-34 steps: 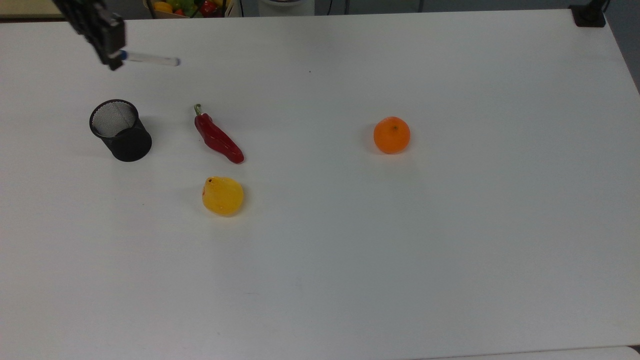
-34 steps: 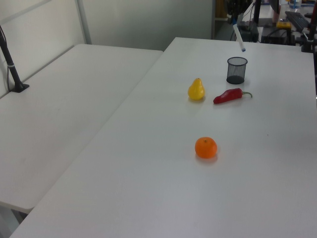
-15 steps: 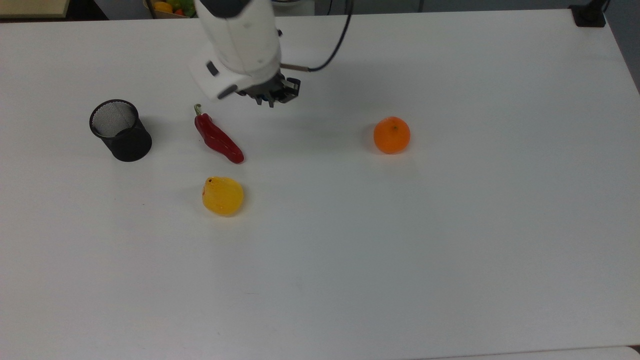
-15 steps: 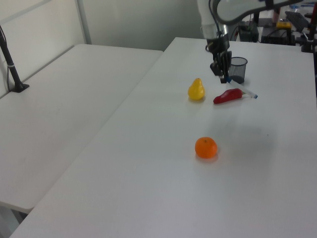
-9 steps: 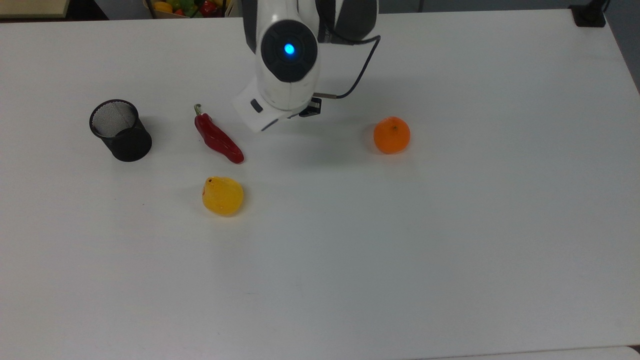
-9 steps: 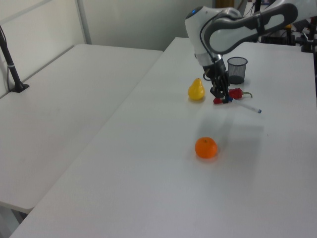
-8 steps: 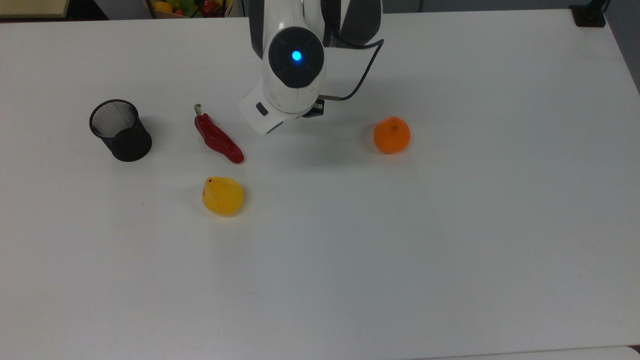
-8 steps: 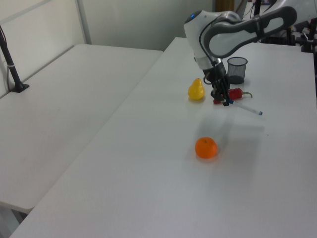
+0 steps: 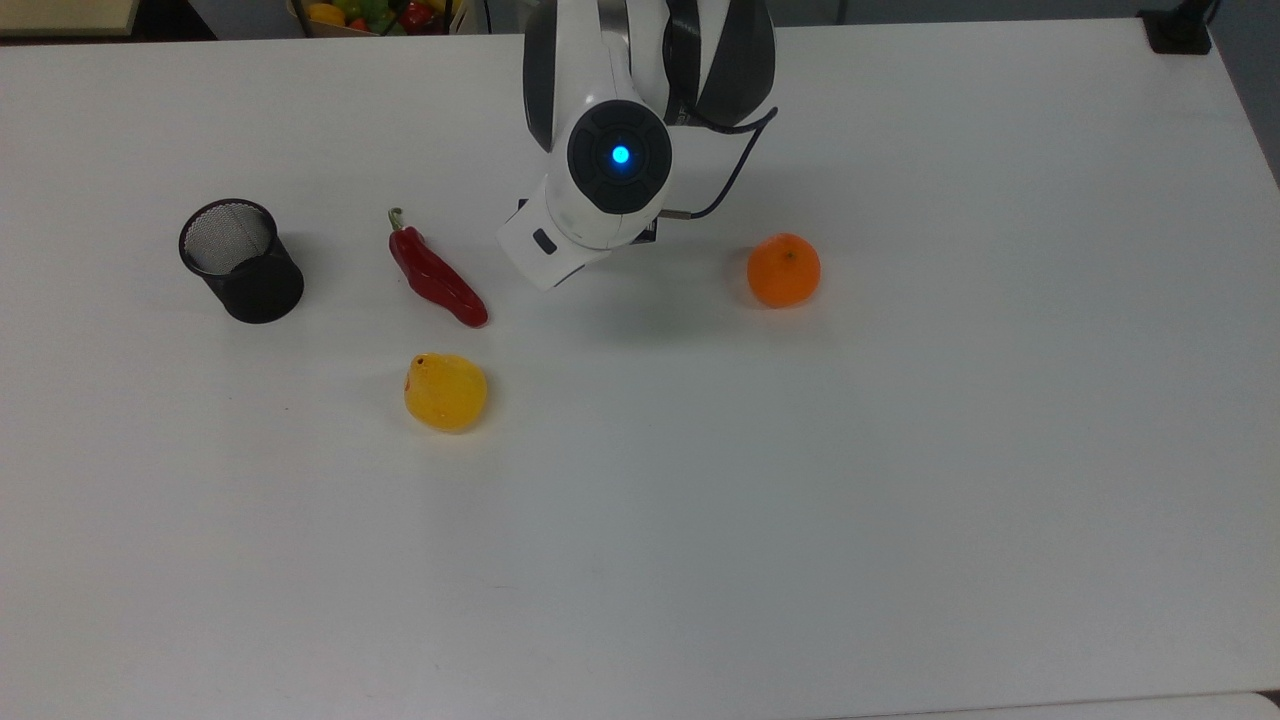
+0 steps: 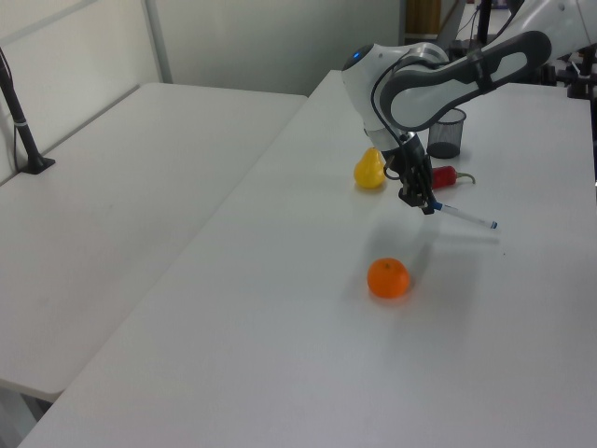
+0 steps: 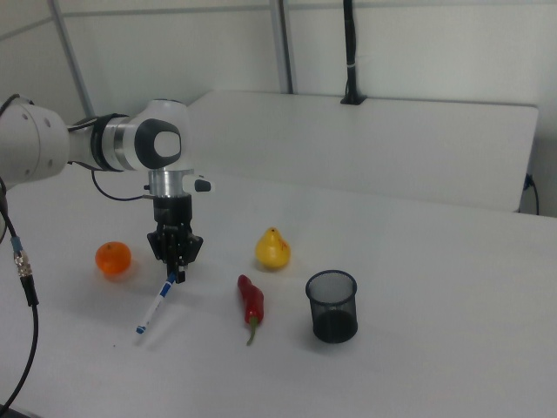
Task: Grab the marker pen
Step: 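Open the gripper to release the marker on the table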
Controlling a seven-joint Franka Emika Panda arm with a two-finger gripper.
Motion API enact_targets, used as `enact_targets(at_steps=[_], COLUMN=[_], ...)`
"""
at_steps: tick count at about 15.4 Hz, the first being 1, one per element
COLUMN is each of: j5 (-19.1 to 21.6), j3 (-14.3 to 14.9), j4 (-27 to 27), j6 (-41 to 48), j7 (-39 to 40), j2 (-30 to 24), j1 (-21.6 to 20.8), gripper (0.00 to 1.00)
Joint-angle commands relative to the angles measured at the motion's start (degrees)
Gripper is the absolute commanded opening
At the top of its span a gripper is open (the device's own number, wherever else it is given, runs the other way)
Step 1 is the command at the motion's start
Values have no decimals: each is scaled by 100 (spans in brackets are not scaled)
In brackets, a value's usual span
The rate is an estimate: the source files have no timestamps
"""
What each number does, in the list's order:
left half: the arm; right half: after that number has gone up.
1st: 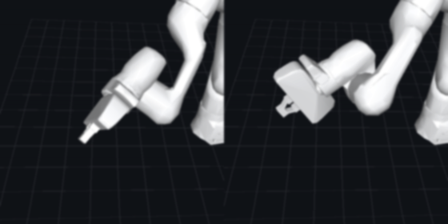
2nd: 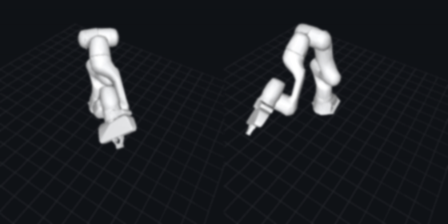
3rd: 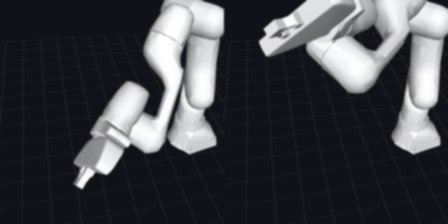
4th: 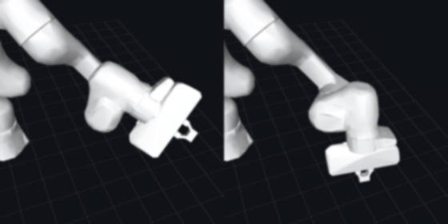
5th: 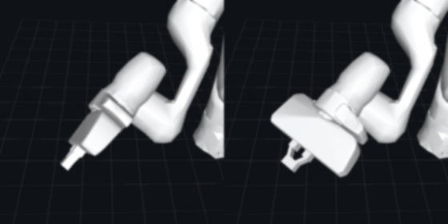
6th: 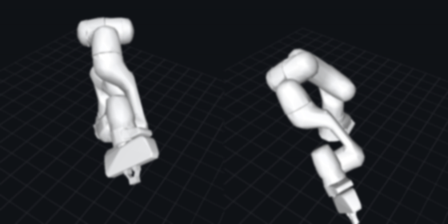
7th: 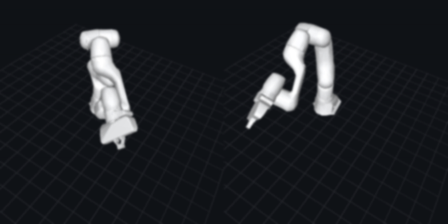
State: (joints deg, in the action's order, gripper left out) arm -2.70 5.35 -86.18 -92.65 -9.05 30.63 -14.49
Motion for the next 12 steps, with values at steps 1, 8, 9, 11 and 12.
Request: enact_targets(at_steps=[1, 8, 9, 11, 12], j5=[-99, -117, -117, -117, -108], j3=[80, 89, 89, 89, 89], j4=[-119, -110, -101, -101, -110], j6=[-183, -218, -209, -166, -157], j7=[70, 0, 9, 87, 140], j2=[-57, -13, -39, -188, -302], j1=[-81, -89, -81, -19, 16], gripper=[36, 63, 73, 100, 100])
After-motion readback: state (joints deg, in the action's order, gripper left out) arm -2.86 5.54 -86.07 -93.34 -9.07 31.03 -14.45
